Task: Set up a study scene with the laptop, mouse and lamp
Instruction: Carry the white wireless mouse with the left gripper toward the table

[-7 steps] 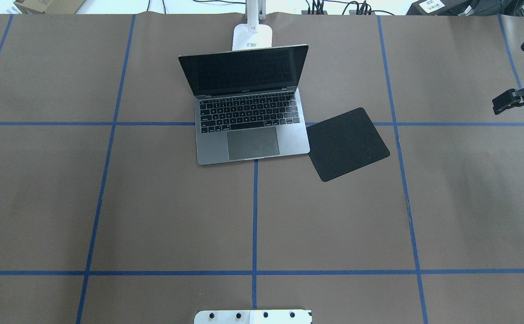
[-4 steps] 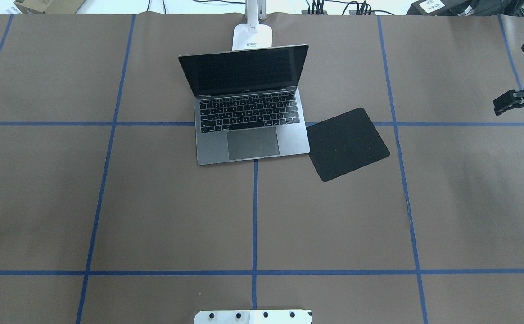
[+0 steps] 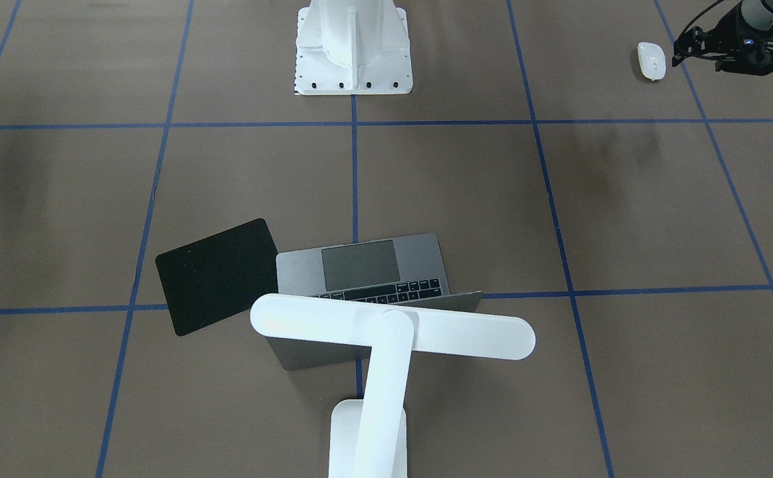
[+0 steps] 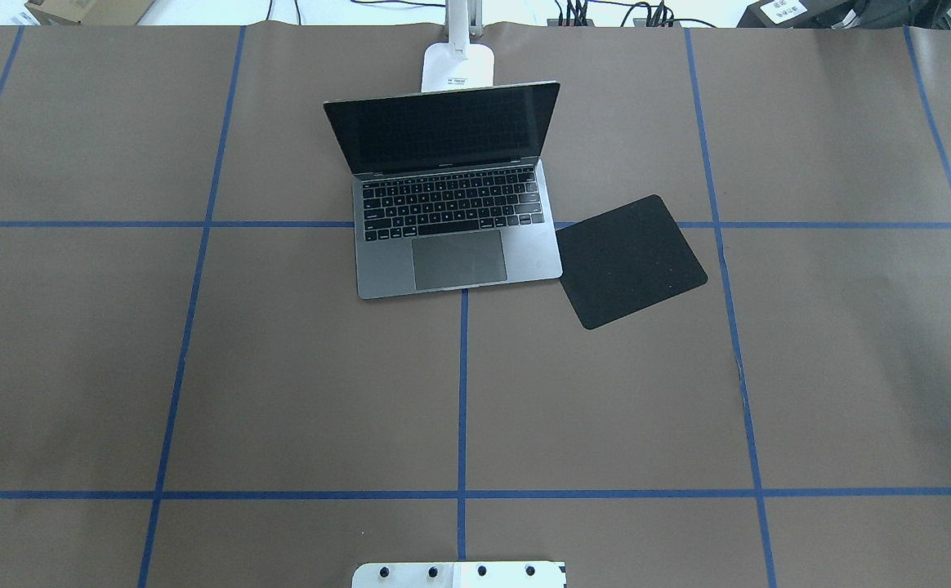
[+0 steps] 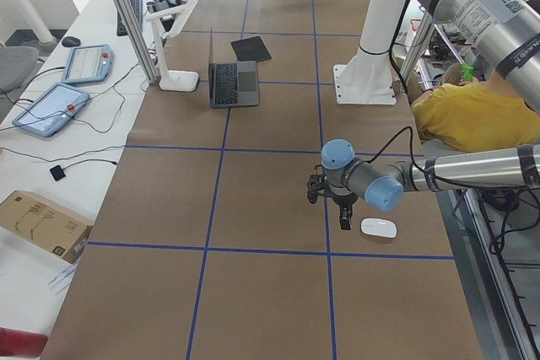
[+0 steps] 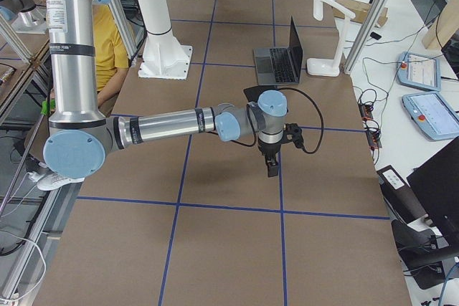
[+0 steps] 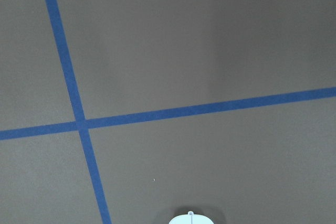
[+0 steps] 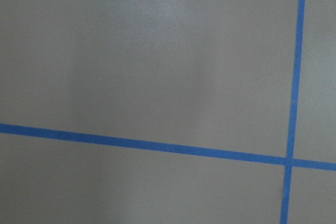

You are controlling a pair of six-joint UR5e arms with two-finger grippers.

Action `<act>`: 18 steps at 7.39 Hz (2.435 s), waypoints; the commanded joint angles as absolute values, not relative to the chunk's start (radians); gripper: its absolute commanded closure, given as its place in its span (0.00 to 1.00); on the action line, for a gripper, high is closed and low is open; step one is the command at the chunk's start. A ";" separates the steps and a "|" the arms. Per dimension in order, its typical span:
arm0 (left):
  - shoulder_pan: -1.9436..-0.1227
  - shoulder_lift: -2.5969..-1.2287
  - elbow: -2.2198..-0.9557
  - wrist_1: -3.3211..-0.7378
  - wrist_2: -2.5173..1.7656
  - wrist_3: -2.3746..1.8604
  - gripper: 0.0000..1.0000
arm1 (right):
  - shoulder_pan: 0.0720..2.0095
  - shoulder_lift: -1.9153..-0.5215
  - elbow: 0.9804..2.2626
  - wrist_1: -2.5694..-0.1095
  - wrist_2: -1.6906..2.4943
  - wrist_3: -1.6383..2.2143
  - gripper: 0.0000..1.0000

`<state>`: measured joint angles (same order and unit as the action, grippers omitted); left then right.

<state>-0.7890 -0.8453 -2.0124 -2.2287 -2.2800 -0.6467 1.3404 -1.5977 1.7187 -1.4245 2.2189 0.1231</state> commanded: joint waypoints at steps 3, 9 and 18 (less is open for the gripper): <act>-0.732 -0.804 -1.993 -2.260 -2.281 -0.647 0.01 | 1.480 -1.811 1.723 -1.414 2.226 -0.046 0.00; -0.666 -0.819 -1.956 -2.284 -2.293 -0.743 0.01 | 1.489 -1.813 1.713 -1.414 2.235 -0.046 0.00; -0.212 -0.888 -1.893 -2.372 -2.163 -1.074 0.02 | 1.488 -1.801 1.713 -1.413 2.227 -0.032 0.00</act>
